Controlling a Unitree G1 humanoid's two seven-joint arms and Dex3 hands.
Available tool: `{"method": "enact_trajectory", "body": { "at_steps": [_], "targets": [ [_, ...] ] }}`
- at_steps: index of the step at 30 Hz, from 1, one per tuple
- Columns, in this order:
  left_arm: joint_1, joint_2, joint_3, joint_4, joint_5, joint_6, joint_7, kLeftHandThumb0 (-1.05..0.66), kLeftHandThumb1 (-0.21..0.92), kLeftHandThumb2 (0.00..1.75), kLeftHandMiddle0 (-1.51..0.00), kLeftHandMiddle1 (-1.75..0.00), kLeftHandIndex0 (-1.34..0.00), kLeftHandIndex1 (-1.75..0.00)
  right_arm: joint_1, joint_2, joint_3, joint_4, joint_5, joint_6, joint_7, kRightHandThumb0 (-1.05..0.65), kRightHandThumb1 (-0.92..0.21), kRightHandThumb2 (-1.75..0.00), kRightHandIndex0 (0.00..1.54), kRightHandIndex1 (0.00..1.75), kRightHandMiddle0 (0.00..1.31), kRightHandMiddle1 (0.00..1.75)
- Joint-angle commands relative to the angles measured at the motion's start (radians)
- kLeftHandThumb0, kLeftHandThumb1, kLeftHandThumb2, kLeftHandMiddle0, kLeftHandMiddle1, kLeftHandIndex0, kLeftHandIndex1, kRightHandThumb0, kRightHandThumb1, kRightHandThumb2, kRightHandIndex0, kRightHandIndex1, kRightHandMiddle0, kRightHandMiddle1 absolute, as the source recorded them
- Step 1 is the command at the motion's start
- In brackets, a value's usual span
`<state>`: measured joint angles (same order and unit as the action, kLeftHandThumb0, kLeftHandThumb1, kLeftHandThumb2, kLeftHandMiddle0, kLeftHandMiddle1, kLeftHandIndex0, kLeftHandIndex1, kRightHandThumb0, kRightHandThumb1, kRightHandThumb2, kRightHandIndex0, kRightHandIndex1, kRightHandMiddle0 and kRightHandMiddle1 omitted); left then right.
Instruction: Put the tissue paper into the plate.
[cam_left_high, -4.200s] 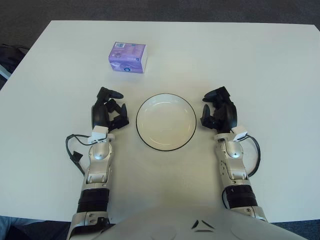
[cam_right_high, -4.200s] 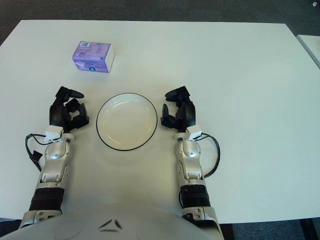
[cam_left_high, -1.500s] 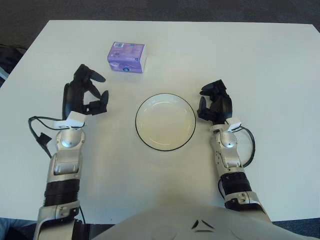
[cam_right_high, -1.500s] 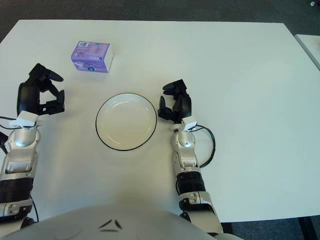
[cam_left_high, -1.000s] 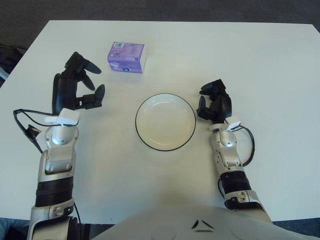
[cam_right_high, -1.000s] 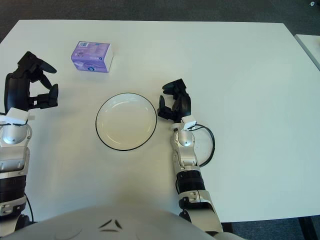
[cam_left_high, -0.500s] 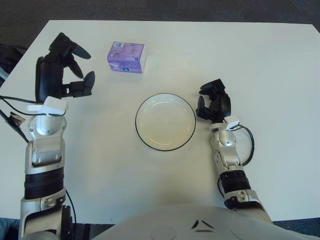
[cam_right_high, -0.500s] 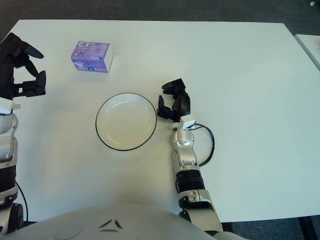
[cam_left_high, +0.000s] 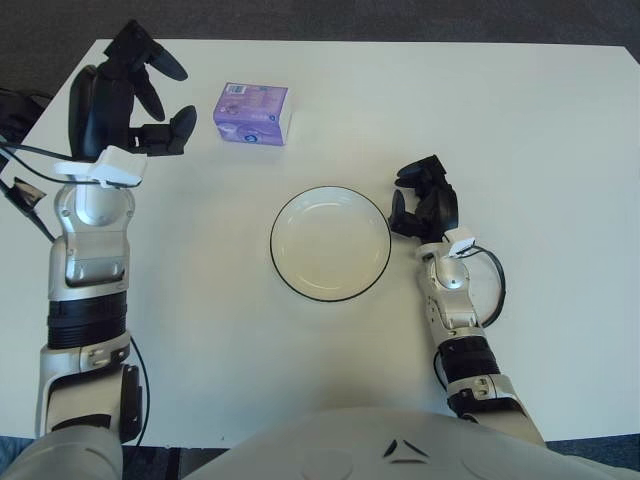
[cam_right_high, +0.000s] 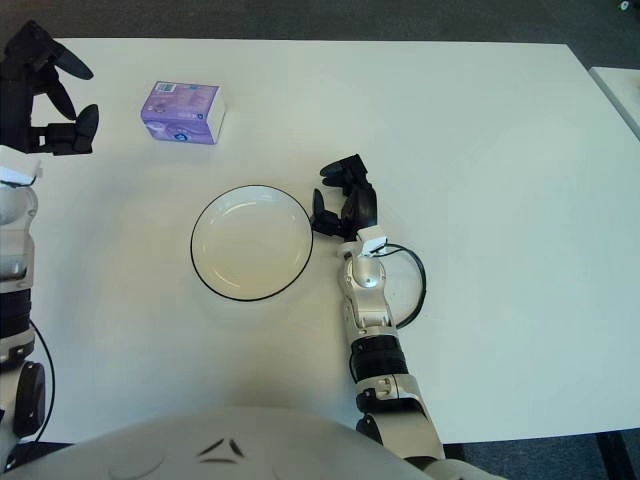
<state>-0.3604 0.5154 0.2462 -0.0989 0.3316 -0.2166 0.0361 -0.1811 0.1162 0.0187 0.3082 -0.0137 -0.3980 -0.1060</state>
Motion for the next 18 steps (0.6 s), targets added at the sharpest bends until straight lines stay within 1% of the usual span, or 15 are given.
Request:
{"method": "enact_trajectory", "body": {
  "at_steps": [1, 5, 8, 13, 15, 16, 17, 18],
  "targets": [
    [-0.036, 0.023, -0.026, 0.022, 0.023, 0.021, -0.016, -0.45, 0.39, 1.22, -1.06, -1.75, -0.55, -1.75, 0.053, 0.020, 0.001, 0.071, 0.002, 0.035, -0.006, -0.01, -0.39, -1.19, 0.62, 1.68, 0.36, 1.64],
    [-0.075, 0.033, -0.064, 0.052, 0.053, 0.039, -0.027, -0.45, 0.39, 1.22, -1.05, -1.75, -0.55, -1.75, 0.048, 0.022, 0.002, 0.079, 0.001, 0.031, -0.011, -0.01, -0.40, -1.18, 0.62, 1.68, 0.36, 1.65],
    [-0.102, 0.036, -0.094, 0.082, 0.081, 0.032, -0.024, -0.44, 0.40, 1.21, -1.06, -1.75, -0.54, -1.75, 0.046, 0.022, 0.003, 0.083, 0.001, 0.027, -0.013, -0.01, -0.40, -1.18, 0.61, 1.68, 0.36, 1.64],
    [-0.190, 0.034, -0.151, 0.242, 0.106, -0.040, 0.003, -0.44, 0.41, 1.19, -1.04, -1.75, -0.53, -1.75, 0.039, 0.024, 0.003, 0.094, 0.012, 0.025, -0.009, -0.01, -0.40, -1.18, 0.61, 1.69, 0.37, 1.63],
    [-0.233, 0.035, -0.174, 0.323, 0.125, -0.062, 0.025, -0.44, 0.41, 1.19, -1.03, -1.75, -0.53, -1.75, 0.037, 0.024, 0.003, 0.097, 0.014, 0.021, -0.007, -0.01, -0.40, -1.18, 0.61, 1.69, 0.37, 1.63],
    [-0.301, 0.053, -0.202, 0.493, 0.159, -0.105, 0.073, -0.44, 0.41, 1.19, -1.02, -1.75, -0.53, -1.75, 0.036, 0.025, 0.003, 0.100, 0.016, 0.018, -0.006, -0.01, -0.40, -1.18, 0.61, 1.69, 0.37, 1.63],
    [-0.352, 0.067, -0.223, 0.621, 0.184, -0.138, 0.110, -0.44, 0.42, 1.19, -1.00, -1.75, -0.53, -1.75, 0.035, 0.025, 0.003, 0.102, 0.017, 0.015, -0.006, -0.01, -0.40, -1.18, 0.61, 1.69, 0.37, 1.63],
    [-0.384, 0.077, -0.237, 0.706, 0.200, -0.163, 0.135, -0.44, 0.42, 1.18, -0.98, -1.75, -0.53, -1.75, 0.034, 0.025, 0.004, 0.104, 0.017, 0.013, -0.006, -0.01, -0.40, -1.18, 0.61, 1.68, 0.37, 1.64]
  ]
}}
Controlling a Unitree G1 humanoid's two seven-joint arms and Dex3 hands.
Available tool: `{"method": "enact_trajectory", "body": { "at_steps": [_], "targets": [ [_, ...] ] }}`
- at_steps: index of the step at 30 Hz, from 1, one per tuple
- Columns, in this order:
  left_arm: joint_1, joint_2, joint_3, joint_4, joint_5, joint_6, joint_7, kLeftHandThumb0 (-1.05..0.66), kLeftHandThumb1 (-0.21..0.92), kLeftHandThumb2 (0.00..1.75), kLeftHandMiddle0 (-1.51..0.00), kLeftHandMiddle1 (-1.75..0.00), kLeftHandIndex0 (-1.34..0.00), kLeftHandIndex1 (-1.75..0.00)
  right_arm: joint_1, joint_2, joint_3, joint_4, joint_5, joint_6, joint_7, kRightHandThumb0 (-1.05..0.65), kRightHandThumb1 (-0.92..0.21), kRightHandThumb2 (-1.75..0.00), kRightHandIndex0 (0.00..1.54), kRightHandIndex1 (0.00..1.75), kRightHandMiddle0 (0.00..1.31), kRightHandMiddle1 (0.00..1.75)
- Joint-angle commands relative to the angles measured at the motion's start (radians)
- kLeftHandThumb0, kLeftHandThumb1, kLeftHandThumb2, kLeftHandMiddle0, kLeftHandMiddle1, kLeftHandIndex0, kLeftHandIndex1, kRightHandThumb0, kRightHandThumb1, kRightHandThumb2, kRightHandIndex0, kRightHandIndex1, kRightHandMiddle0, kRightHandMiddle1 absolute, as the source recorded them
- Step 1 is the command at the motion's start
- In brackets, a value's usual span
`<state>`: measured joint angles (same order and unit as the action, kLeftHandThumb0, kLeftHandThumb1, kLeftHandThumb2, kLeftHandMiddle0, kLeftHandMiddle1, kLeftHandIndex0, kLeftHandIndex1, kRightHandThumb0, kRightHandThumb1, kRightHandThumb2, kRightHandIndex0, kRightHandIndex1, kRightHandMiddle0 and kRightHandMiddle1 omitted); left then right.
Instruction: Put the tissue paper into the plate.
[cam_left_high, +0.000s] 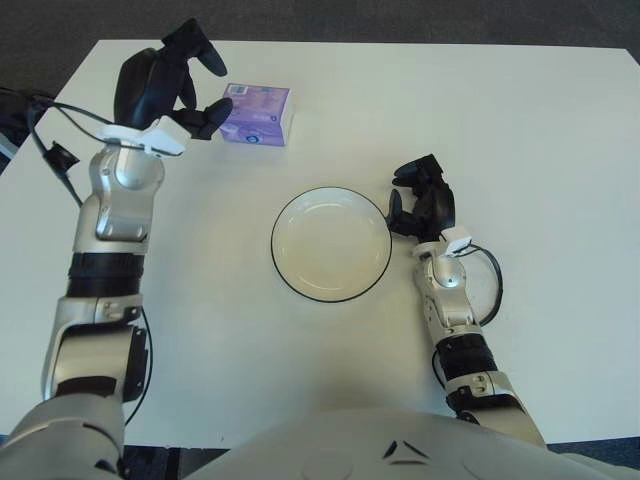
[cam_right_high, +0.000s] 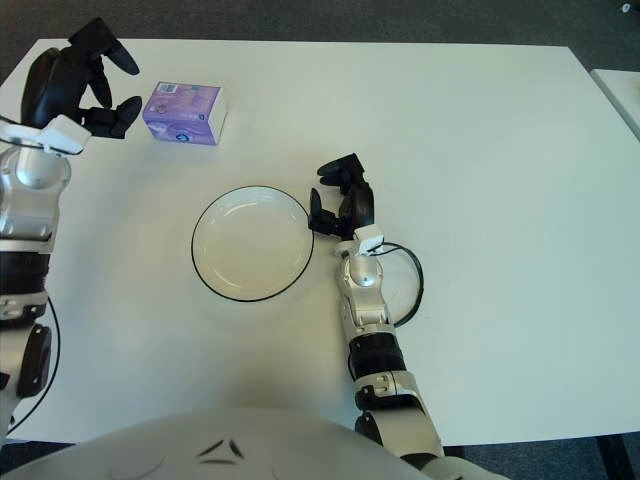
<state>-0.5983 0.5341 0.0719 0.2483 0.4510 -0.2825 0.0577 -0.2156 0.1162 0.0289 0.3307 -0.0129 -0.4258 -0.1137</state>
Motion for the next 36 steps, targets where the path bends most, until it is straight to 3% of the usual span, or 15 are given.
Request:
{"method": "enact_trajectory", "body": {
  "at_steps": [1, 10, 21, 31, 34, 36],
  "targets": [
    [-0.186, 0.067, -0.088, 0.441, 0.110, -0.112, 0.144, -0.44, 0.42, 1.18, -0.98, -1.75, -0.53, -1.75, 0.068, 0.026, -0.007, 0.084, 0.018, 0.039, 0.001, -0.01, -0.40, -1.18, 0.61, 1.68, 0.37, 1.64],
    [-0.331, 0.102, -0.241, 0.644, 0.257, -0.186, 0.231, -0.41, 0.56, 1.00, -0.69, -1.75, -0.42, -1.75, 0.062, 0.024, -0.006, 0.100, 0.014, 0.021, 0.000, -0.01, -0.40, -1.17, 0.61, 1.67, 0.37, 1.64],
    [-0.512, 0.088, -0.451, 0.926, 0.427, -0.174, 0.382, -0.37, 0.76, 0.73, -0.36, -1.75, -0.30, -1.73, 0.048, 0.024, -0.012, 0.135, 0.027, -0.004, 0.018, -0.01, -0.41, -1.15, 0.61, 1.66, 0.37, 1.63],
    [-0.588, 0.096, -0.572, 1.033, 0.488, -0.130, 0.466, -0.37, 0.77, 0.72, -0.28, -1.75, -0.28, -1.74, 0.043, 0.025, -0.016, 0.155, 0.016, -0.013, 0.009, -0.01, -0.42, -1.15, 0.61, 1.66, 0.37, 1.63],
    [-0.599, 0.097, -0.594, 1.041, 0.497, -0.108, 0.490, -0.37, 0.77, 0.72, -0.25, -1.70, -0.28, -1.75, 0.042, 0.024, -0.015, 0.158, 0.011, -0.015, 0.007, -0.01, -0.42, -1.14, 0.61, 1.66, 0.36, 1.63],
    [-0.609, 0.102, -0.621, 1.039, 0.521, -0.070, 0.523, -0.37, 0.80, 0.68, -0.23, -1.54, -0.27, -1.74, 0.042, 0.024, -0.015, 0.163, 0.011, -0.018, 0.007, -0.01, -0.42, -1.14, 0.61, 1.65, 0.36, 1.63]
  ]
}}
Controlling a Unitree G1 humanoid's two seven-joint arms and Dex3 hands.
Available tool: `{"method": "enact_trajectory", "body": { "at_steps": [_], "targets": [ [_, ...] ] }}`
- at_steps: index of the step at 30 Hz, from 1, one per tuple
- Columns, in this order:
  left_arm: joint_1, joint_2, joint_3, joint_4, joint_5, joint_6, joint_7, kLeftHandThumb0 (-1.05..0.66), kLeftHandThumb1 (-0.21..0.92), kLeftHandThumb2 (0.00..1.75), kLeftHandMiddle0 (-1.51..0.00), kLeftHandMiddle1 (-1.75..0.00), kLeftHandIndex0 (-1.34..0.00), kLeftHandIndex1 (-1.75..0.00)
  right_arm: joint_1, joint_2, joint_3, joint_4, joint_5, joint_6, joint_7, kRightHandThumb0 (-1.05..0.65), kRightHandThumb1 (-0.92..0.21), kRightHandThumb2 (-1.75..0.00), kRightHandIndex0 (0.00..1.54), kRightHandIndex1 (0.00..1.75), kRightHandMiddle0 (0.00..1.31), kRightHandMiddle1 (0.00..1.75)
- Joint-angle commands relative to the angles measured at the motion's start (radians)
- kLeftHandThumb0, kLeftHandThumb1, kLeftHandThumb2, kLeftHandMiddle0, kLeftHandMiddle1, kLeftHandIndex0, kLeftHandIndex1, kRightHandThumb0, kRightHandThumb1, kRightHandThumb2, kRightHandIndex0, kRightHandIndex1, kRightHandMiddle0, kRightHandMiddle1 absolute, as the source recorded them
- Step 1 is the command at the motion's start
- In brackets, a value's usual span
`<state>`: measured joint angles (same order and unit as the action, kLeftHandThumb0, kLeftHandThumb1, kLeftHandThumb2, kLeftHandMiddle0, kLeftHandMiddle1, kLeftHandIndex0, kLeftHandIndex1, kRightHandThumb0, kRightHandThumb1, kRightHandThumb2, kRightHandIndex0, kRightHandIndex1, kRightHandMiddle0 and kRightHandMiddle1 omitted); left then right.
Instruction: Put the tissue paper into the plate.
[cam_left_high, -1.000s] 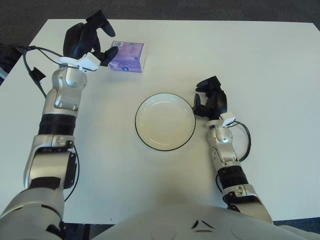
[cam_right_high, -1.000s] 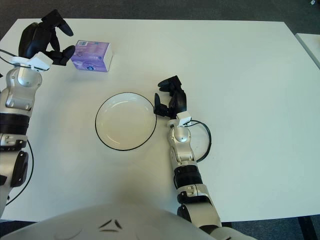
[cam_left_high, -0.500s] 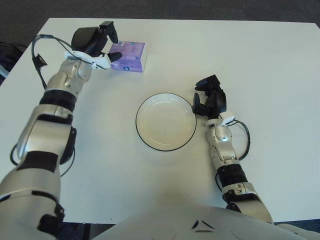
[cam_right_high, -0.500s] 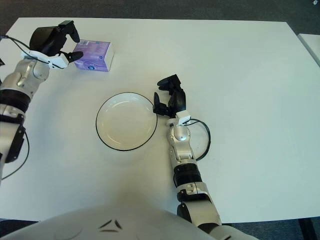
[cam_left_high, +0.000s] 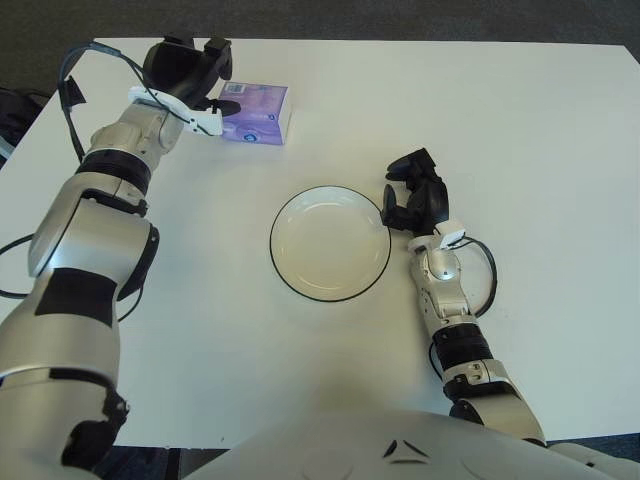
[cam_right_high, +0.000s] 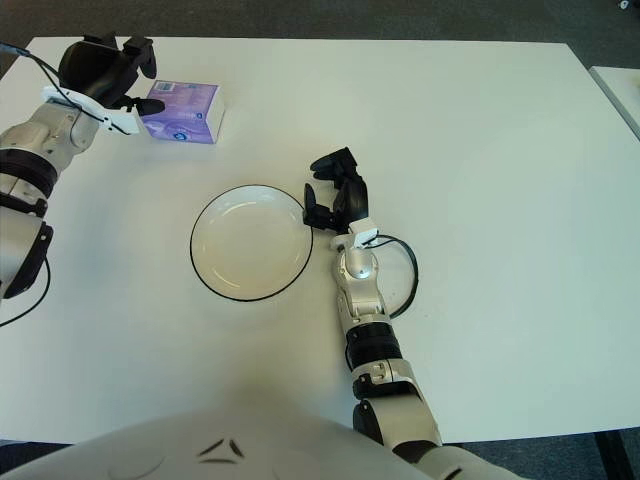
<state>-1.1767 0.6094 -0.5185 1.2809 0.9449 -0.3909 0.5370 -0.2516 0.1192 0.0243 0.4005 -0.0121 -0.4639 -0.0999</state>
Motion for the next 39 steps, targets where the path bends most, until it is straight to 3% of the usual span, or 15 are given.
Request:
{"method": "enact_trajectory", "body": {
  "at_steps": [1, 7, 8, 10, 15, 25, 39],
  "targets": [
    [-0.036, 0.028, -0.044, 0.007, 0.039, 0.058, 0.057, -0.36, 0.84, 0.62, -0.22, -1.39, -0.25, -1.74, 0.077, 0.021, -0.010, 0.096, 0.011, 0.019, -0.006, -0.01, -0.42, -1.14, 0.61, 1.65, 0.36, 1.64],
    [-0.061, 0.034, -0.120, 0.014, 0.107, 0.156, 0.134, -0.35, 0.91, 0.52, -0.17, -0.94, -0.20, -1.74, 0.075, 0.024, -0.013, 0.103, 0.024, 0.019, 0.005, -0.01, -0.42, -1.14, 0.62, 1.64, 0.36, 1.63],
    [-0.066, 0.035, -0.131, 0.016, 0.117, 0.169, 0.146, -0.44, 0.89, 0.51, -0.17, -0.83, -0.13, -1.55, 0.074, 0.025, -0.013, 0.105, 0.026, 0.019, 0.006, -0.01, -0.42, -1.14, 0.62, 1.64, 0.36, 1.64],
    [-0.074, 0.037, -0.148, 0.021, 0.130, 0.193, 0.171, -0.54, 0.87, 0.49, -0.18, -0.67, -0.05, -1.32, 0.073, 0.026, -0.015, 0.109, 0.028, 0.019, 0.008, -0.01, -0.42, -1.14, 0.62, 1.64, 0.36, 1.63],
    [-0.086, 0.037, -0.171, 0.030, 0.140, 0.235, 0.225, -0.64, 0.87, 0.42, -0.20, -0.43, -0.01, -1.07, 0.068, 0.028, -0.021, 0.122, 0.032, 0.015, 0.010, -0.01, -0.42, -1.14, 0.62, 1.64, 0.36, 1.63],
    [-0.095, 0.031, -0.143, 0.032, 0.072, 0.159, 0.228, -0.74, 0.90, 0.30, -0.22, -0.22, 0.00, -0.86, 0.056, 0.029, -0.029, 0.144, 0.026, 0.016, 0.009, -0.01, -0.41, -1.14, 0.63, 1.63, 0.37, 1.62],
    [-0.098, 0.003, -0.192, 0.038, 0.105, 0.146, 0.250, -0.86, 0.92, 0.40, -0.18, -0.09, 0.00, -0.80, 0.046, 0.030, -0.033, 0.167, 0.019, 0.006, 0.002, -0.01, -0.40, -1.15, 0.63, 1.64, 0.38, 1.62]
  ]
}}
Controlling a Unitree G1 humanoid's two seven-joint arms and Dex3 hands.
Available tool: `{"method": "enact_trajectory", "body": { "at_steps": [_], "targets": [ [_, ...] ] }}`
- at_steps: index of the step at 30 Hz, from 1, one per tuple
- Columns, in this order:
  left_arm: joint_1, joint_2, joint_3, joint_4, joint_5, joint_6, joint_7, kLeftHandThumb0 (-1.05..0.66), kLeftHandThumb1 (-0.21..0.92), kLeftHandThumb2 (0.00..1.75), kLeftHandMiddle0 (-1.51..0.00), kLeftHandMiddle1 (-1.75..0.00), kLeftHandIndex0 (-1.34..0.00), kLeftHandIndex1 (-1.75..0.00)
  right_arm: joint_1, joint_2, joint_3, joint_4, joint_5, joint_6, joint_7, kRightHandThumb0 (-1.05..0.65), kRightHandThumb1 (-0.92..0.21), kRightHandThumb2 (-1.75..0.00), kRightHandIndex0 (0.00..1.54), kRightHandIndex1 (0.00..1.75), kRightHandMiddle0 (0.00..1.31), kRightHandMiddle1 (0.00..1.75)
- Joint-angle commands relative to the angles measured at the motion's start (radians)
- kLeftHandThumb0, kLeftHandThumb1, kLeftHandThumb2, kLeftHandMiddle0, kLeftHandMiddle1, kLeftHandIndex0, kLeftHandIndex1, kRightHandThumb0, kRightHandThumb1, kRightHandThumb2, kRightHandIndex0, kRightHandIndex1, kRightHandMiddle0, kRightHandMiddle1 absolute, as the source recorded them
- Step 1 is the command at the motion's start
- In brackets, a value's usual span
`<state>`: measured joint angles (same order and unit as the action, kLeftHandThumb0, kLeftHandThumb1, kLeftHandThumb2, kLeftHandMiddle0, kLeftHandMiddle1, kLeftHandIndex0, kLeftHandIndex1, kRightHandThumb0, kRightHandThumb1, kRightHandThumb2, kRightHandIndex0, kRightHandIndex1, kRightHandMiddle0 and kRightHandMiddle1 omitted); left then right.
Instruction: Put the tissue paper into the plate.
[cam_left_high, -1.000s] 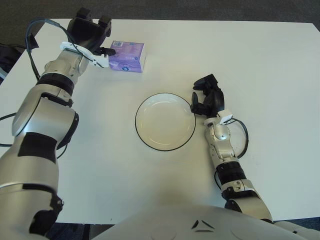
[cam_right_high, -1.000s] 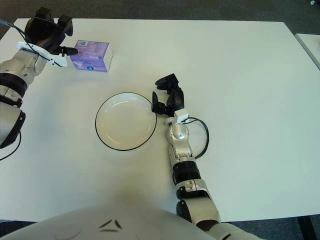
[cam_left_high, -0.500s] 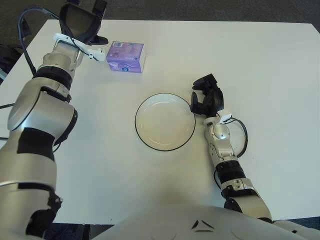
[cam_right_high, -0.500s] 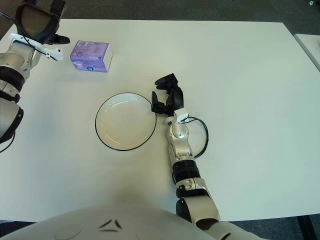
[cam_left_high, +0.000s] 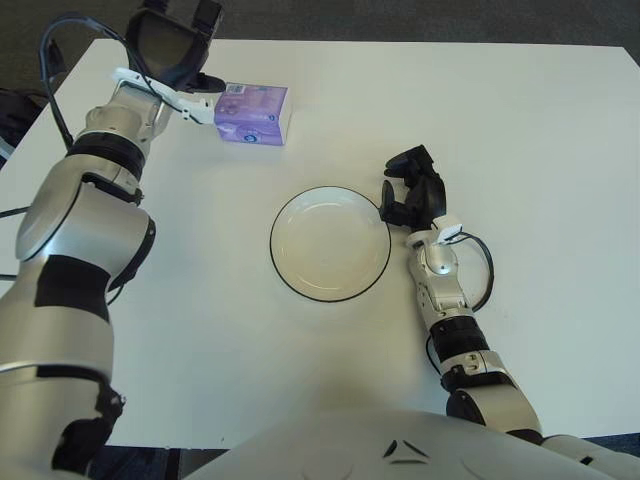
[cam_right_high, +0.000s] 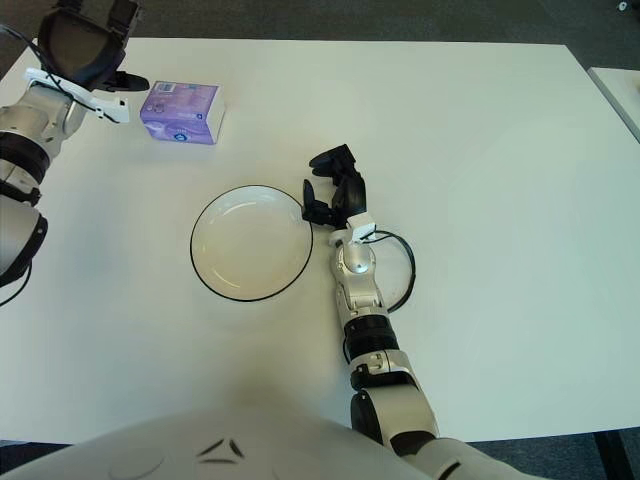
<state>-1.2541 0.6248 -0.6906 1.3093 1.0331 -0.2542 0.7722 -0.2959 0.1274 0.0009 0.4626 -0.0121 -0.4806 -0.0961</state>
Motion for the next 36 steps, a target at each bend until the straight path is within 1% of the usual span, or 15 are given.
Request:
{"method": "enact_trajectory", "body": {
  "at_steps": [1, 7, 13, 20, 25, 28, 31, 36],
  "targets": [
    [-0.020, -0.018, -0.027, 0.011, 0.021, 0.013, 0.012, -0.86, 0.92, 0.41, -0.17, -0.08, 0.00, -0.78, 0.089, 0.022, -0.011, 0.107, 0.019, 0.021, -0.003, -0.01, -0.40, -1.15, 0.63, 1.64, 0.38, 1.61],
    [-0.018, -0.037, -0.041, 0.018, 0.015, 0.000, 0.000, -0.85, 0.92, 0.44, -0.13, -0.04, 0.00, -0.72, 0.086, 0.022, -0.015, 0.117, 0.018, 0.010, -0.003, -0.01, -0.40, -1.15, 0.63, 1.64, 0.38, 1.62],
    [-0.007, -0.056, -0.039, 0.024, 0.001, -0.026, -0.008, -0.85, 0.92, 0.41, -0.11, -0.02, 0.00, -0.67, 0.087, 0.022, -0.014, 0.117, 0.020, 0.008, 0.003, -0.01, -0.41, -1.15, 0.63, 1.63, 0.38, 1.62],
    [0.022, -0.085, -0.038, 0.032, -0.012, -0.041, -0.039, -0.87, 0.92, 0.37, -0.13, -0.02, 0.00, -0.70, 0.086, 0.018, -0.013, 0.118, 0.013, 0.004, 0.001, -0.01, -0.42, -1.13, 0.63, 1.62, 0.37, 1.63],
    [0.039, -0.103, -0.043, 0.041, -0.011, -0.034, -0.056, -0.90, 0.92, 0.39, -0.14, -0.02, 0.00, -0.69, 0.084, 0.016, -0.014, 0.122, 0.009, 0.001, -0.003, -0.01, -0.42, -1.13, 0.63, 1.62, 0.37, 1.63],
    [0.047, -0.114, -0.045, 0.048, -0.012, -0.039, -0.079, -0.92, 0.92, 0.41, -0.15, -0.02, 0.00, -0.68, 0.085, 0.015, -0.015, 0.122, 0.006, 0.000, -0.005, -0.01, -0.41, -1.13, 0.63, 1.62, 0.37, 1.62],
    [0.054, -0.131, -0.038, 0.057, -0.025, -0.049, -0.137, -0.94, 0.92, 0.43, -0.17, -0.02, 0.00, -0.67, 0.085, 0.015, -0.017, 0.124, 0.008, -0.002, -0.005, -0.01, -0.41, -1.13, 0.63, 1.63, 0.37, 1.62],
    [0.064, -0.142, -0.019, 0.062, -0.056, -0.067, -0.202, -0.95, 0.92, 0.40, -0.18, -0.03, 0.00, -0.64, 0.087, 0.016, -0.019, 0.120, 0.009, -0.005, -0.005, -0.01, -0.41, -1.13, 0.63, 1.62, 0.38, 1.62]
  ]
}}
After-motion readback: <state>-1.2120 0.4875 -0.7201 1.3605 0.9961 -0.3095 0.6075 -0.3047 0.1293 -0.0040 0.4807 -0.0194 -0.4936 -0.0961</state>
